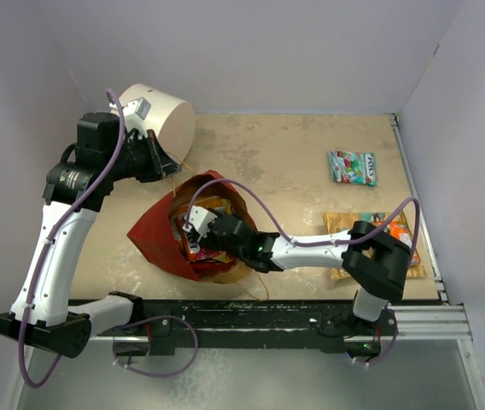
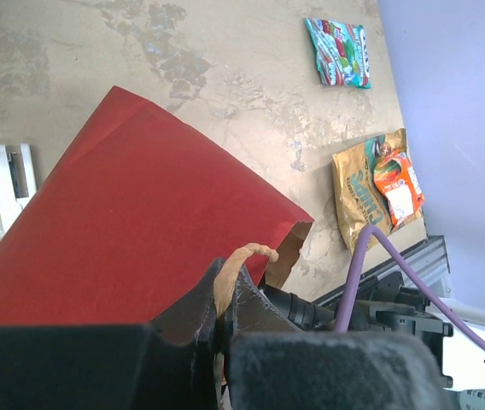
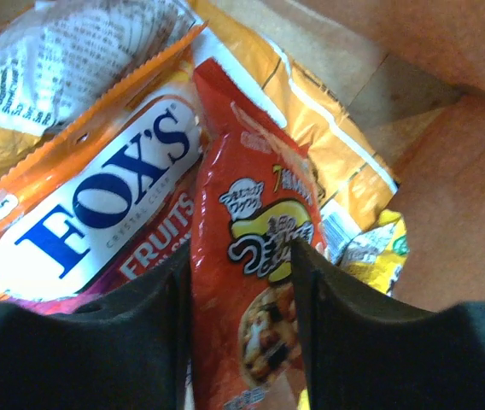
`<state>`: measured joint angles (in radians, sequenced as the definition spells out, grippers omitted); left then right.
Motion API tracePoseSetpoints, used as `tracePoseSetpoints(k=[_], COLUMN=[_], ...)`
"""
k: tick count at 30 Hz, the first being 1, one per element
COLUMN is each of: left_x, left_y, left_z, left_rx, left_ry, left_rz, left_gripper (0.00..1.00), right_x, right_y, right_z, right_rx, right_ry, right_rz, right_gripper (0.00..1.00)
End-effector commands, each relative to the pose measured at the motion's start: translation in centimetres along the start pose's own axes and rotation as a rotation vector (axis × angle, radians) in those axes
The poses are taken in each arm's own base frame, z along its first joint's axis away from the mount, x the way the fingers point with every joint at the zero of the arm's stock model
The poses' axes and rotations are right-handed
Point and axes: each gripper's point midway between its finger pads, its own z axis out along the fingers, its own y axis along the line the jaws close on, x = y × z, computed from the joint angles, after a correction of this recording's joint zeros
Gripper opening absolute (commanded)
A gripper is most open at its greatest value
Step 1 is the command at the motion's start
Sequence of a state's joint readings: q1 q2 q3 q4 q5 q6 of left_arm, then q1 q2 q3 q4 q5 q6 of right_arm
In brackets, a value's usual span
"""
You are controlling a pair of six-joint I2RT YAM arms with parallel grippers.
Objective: Take the snacks out of the paper bag
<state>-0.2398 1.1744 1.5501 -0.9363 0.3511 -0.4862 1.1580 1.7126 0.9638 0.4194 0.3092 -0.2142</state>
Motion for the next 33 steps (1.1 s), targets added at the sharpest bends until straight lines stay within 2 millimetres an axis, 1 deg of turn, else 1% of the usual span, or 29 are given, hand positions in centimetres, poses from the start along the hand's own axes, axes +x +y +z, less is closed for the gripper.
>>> tracePoseSetpoints(k=[1, 2, 4, 6, 7, 9, 11, 14, 17, 22, 24, 26, 30, 31, 33], left_x=[-1.7, -1.7, -1.6, -1.5, -1.4, -1.4, -1.5, -1.5, -1.5, -1.6, -1.5, -1.5, -1.4, -1.4, -1.4], left_y=[-1.1, -1.2, -1.2, -1.2, -1.2, -1.3, -1.3, -1.3, -1.3, -1.2, -1.0, -0.9, -0.6, -0.6, -0.6], left_z=[-0.9, -1.0, -1.0, -1.1, -1.1, -1.1, -1.2, -1.2, -1.2, -1.3, -1.3, -1.3, -1.3, -1.3, -1.2], left_rx=[0.037, 0.038, 0.041, 0.043, 0.044, 0.045, 0.045, 0.045, 0.045, 0.039, 0.033, 0.026, 0.017, 0.016, 0.015], left_ry=[-0.061, -0.061, -0.059, -0.056, -0.053, -0.056, -0.059, -0.062, -0.065, -0.076, -0.078, -0.082, -0.083, -0.085, -0.084], left_rz=[0.027, 0.027, 0.026, 0.024, 0.022, 0.022, 0.023, 0.024, 0.022, 0.021, 0.022, 0.023, 0.025, 0.025, 0.027], left_gripper=[0.00, 0.00, 0.00, 0.00, 0.00, 0.00, 0.00, 0.00, 0.00, 0.00, 0.00, 0.00, 0.00, 0.00, 0.00], right_x=[-4.3, -4.3, -4.4, -4.7, -5.0, -5.7, -6.4, -7.0, -7.9, -10.2, -10.9, -11.5, -11.7, -11.8, -11.3], right_y=[-1.9, -1.8, -1.6, -1.6, -1.7, -1.8, -1.8, -1.8, -1.3, -0.2, 0.1, 0.2, 0.0, -0.3, -1.1], right_z=[0.7, 1.0, 1.6, 1.7, 1.6, 1.1, 0.4, -1.0, -2.7, -6.6, -8.5, -11.0, -15.7, -16.9, -19.0], right_rx=[0.080, 0.078, 0.068, 0.065, 0.060, 0.047, 0.030, -0.001, -0.064, -0.205, -0.259, -0.311, -0.379, -0.377, -0.362], right_ry=[-0.099, -0.098, -0.095, -0.097, -0.103, -0.121, -0.139, -0.147, -0.174, -0.219, -0.226, -0.238, -0.237, -0.238, -0.217], right_rz=[0.037, 0.036, 0.031, 0.037, 0.039, 0.047, 0.058, 0.077, 0.102, 0.162, 0.179, 0.194, 0.231, 0.249, 0.286], right_gripper=[0.53, 0.54, 0.53, 0.48, 0.43, 0.32, 0.24, 0.14, 0.10, 0.07, 0.06, 0.03, 0.00, 0.00, 0.00])
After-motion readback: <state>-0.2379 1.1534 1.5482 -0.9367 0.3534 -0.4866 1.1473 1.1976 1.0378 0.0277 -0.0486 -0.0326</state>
